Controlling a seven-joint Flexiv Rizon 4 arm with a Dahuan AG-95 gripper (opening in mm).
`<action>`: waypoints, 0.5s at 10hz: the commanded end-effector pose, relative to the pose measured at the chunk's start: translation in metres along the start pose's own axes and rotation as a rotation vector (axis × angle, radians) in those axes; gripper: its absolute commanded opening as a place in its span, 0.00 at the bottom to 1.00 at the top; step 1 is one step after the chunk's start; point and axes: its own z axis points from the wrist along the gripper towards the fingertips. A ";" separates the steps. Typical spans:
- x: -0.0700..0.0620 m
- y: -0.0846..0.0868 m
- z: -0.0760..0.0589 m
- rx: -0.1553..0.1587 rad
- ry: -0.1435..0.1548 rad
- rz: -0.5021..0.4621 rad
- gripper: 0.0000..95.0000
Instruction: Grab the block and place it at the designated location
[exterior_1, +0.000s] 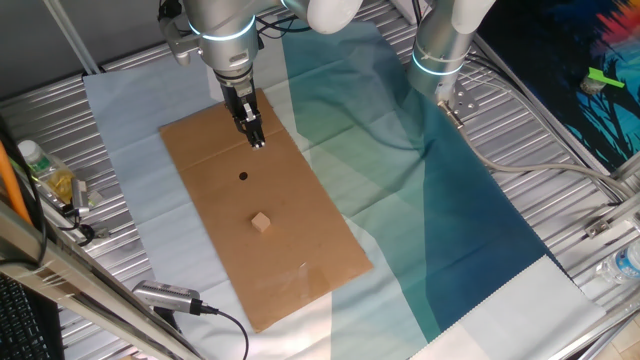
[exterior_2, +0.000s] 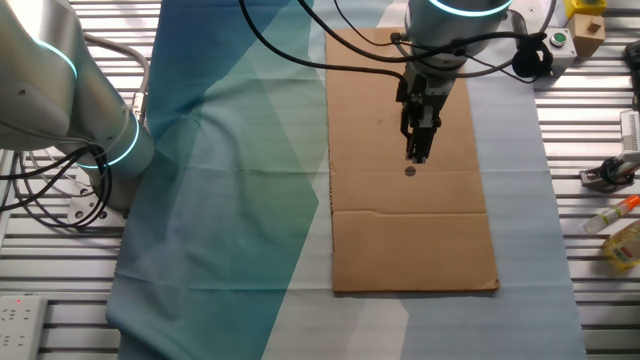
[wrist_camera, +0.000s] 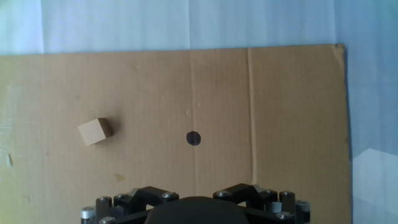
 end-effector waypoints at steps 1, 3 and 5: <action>0.000 0.000 0.000 0.050 -0.034 -0.208 0.00; 0.000 0.000 0.000 0.060 -0.033 -0.205 0.00; 0.000 0.000 0.000 0.066 -0.030 -0.203 0.00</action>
